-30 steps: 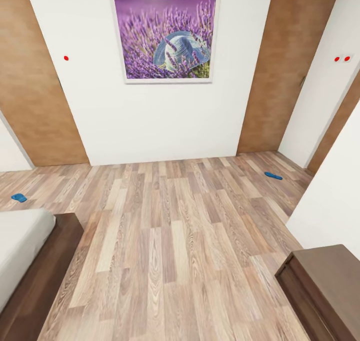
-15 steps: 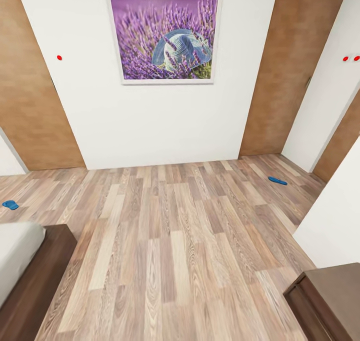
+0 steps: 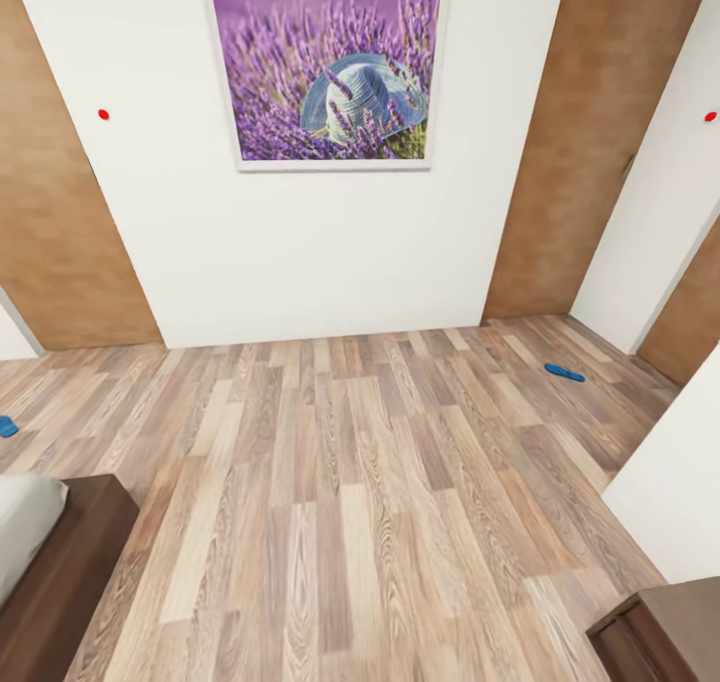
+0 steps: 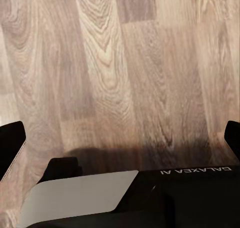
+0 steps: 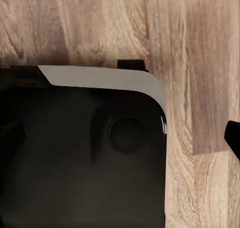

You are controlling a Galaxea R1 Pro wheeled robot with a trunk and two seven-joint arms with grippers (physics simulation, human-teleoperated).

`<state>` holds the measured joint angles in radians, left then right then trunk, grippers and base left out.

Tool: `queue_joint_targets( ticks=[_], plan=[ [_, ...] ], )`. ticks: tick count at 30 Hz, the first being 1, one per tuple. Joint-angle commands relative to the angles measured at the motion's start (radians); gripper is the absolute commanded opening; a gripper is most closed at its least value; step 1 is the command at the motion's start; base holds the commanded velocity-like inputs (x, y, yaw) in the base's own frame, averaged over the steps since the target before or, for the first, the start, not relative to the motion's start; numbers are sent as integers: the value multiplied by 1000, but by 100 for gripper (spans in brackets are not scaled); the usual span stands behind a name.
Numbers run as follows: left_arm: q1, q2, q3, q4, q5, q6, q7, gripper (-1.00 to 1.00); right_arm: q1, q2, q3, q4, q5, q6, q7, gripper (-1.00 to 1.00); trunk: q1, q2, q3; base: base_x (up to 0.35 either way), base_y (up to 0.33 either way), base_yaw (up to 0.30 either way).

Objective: In the bedroom, move the book from the bed onto either nightstand, and place the two sandals side by side next to the bed.

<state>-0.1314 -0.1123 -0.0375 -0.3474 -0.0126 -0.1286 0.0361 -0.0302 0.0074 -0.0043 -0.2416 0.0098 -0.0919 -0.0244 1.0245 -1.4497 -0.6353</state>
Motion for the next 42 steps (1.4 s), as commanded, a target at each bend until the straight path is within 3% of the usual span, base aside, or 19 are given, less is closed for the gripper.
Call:
queue_joint_targets(
  ticks=[1, 19, 29, 42],
  plan=[
    [-1, 0, -4, 1, -1, -3, 4, 100, -1, 0, 0, 1, 1, -3, -3, 100, 0, 0, -1, 310, 0, 0],
    [-1, 0, -4, 1, -1, -3, 4, 100, -1, 2, 0, 2, 1, -3, -7, 100, 0, 0, -1, 310, 0, -3],
    [-1, 0, -4, 1, -1, -3, 4, 100, -1, 2, 1, 2, 2, -3, -4, 100, 0, 0, -1, 310, 0, -164],
    [-1, 0, -4, 1, -1, -3, 4, 100, -1, 2, 1, 2, 2, -3, -5, 100, 0, 0, -1, 310, 0, -19]
  ],
)
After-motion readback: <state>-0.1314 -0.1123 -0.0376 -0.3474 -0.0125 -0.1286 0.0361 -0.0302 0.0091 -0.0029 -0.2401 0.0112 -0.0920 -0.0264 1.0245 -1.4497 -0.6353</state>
